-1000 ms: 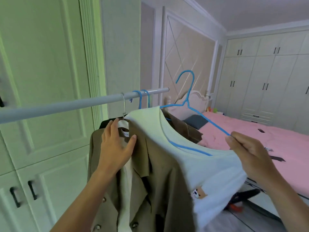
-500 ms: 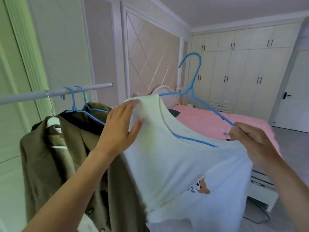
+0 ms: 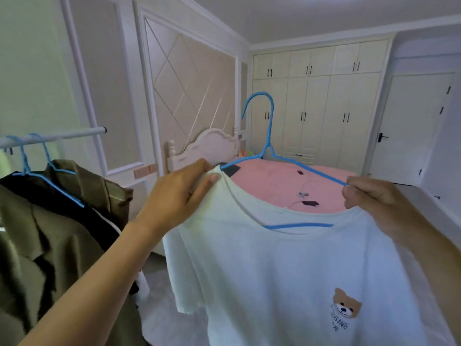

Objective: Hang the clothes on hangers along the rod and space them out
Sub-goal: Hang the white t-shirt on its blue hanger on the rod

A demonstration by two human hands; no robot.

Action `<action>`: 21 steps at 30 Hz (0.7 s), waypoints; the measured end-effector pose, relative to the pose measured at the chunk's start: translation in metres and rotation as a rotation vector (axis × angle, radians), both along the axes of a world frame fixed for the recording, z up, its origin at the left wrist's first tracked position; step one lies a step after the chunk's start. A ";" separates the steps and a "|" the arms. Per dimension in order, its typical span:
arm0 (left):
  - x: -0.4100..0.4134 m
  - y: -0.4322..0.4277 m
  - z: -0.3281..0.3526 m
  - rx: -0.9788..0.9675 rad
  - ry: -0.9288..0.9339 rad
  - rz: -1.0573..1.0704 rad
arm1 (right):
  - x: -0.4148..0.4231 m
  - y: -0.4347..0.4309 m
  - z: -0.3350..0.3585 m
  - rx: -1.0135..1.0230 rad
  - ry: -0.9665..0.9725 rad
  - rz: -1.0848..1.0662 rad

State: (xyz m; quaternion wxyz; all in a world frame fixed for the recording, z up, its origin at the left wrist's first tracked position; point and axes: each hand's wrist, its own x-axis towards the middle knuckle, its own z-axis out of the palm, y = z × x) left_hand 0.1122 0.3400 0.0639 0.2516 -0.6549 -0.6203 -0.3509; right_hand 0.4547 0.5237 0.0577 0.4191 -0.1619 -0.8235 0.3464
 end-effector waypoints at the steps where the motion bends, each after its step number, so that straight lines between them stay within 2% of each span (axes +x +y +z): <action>1: 0.000 -0.003 -0.005 -0.032 -0.001 -0.012 | -0.002 0.003 -0.005 0.006 -0.021 0.008; 7: -0.013 -0.026 -0.032 0.004 -0.172 -0.050 | -0.023 0.027 -0.040 0.014 -0.118 -0.013; 11: -0.029 -0.044 -0.042 0.052 -0.253 -0.004 | -0.031 0.033 -0.067 -0.194 -0.013 0.040; 15: -0.045 -0.074 -0.046 0.028 -0.261 0.066 | -0.051 0.028 -0.084 -0.081 -0.034 -0.021; 21: -0.059 -0.131 -0.040 -0.008 -0.256 0.143 | -0.105 -0.009 -0.065 -0.053 -0.034 0.045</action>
